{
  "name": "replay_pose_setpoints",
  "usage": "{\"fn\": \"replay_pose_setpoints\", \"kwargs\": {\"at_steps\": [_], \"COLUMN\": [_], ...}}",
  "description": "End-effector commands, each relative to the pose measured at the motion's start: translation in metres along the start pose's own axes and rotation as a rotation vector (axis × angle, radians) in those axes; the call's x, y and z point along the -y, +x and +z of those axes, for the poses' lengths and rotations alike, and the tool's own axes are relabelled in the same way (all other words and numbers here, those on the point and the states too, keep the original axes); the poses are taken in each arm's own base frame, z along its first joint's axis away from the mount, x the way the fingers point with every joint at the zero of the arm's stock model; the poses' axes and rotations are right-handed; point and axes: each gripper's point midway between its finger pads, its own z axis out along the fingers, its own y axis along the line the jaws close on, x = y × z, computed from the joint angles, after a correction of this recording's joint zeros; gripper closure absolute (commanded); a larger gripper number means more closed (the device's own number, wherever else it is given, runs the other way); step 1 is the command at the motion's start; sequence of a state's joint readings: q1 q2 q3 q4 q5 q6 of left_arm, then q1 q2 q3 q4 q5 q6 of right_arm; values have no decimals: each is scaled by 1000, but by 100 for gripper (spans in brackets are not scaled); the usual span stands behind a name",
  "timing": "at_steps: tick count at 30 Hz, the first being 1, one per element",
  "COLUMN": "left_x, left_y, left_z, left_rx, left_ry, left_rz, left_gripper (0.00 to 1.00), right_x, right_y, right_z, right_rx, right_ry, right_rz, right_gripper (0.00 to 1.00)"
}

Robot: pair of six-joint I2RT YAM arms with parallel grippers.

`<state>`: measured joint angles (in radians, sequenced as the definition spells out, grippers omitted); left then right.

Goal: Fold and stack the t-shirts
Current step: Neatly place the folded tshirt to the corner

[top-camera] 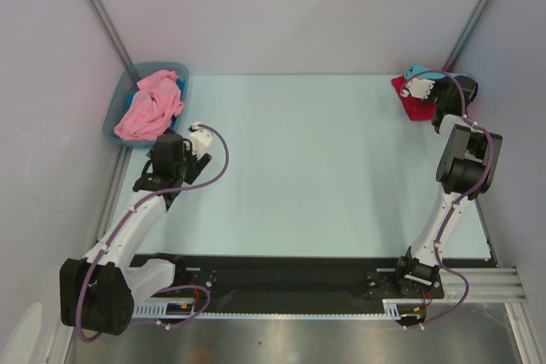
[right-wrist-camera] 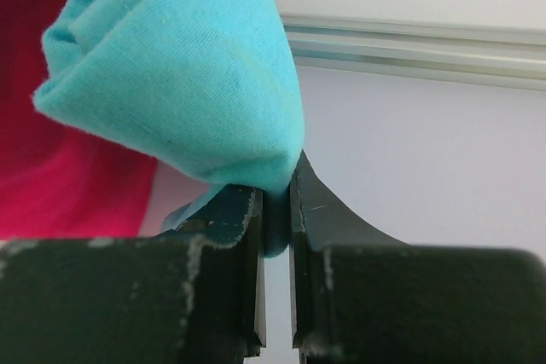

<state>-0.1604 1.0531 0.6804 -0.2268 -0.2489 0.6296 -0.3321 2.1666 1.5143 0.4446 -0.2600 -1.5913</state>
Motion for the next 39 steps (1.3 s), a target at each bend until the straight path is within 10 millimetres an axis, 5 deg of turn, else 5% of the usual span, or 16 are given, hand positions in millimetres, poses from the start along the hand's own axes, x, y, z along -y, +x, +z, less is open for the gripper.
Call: {"fn": "replay_pose_setpoints", "kwargs": {"at_steps": [1,7,13,15,16,19,28,31,32,35,36,37,38,39], "left_x": [-15,-19,-21,-22,-22,-21,-24,-25,-25,-26,-27,-26,-25,-24], "left_y": [-14,-9,-11,-13,-13,-12,-14,-15,-15,-16,-17,-18,-18,-18], "left_z": [-8,-11,-12,-13,-13,-13,-12,-12,-12,-13,-14,-13,-13,-12], "left_rx": [59,51,57,61,62,60,66,69,69,76,79,81,82,85], "left_ry": [-42,-65,-70,-71,-72,-72,-76,-77,-79,-82,-83,-80,-77,-71], "left_rz": [-9,9,5,1,-1,1,-5,-8,-8,-12,-16,-23,-28,-30], "left_gripper": [0,0,0,0,0,0,0,0,0,0,0,0,0,0], "right_x": [10,-23,-28,-31,-34,-36,-55,-44,-53,-22,-10,14,25,29], "right_y": [1,2,6,8,10,14,5,-2,-6,-18,-20,-19,-19,-19], "right_z": [-12,-20,-22,-24,-25,-31,-71,-84,-94,-102,-100,-93,-89,-83], "right_rx": [-9,-16,-36,-46,-59,-79,-75,-66,-58,-20,-11,-13,-14,-18], "right_ry": [-11,-84,-110,-126,-133,-151,-333,-344,-405,-341,-294,-193,-161,-124], "right_rz": [-57,-56,-57,-63,-68,-83,-27,-34,-5,64,91,96,110,153], "right_gripper": [100,100,100,78,59,32,19,19,20,31,45,82,98,100]}}
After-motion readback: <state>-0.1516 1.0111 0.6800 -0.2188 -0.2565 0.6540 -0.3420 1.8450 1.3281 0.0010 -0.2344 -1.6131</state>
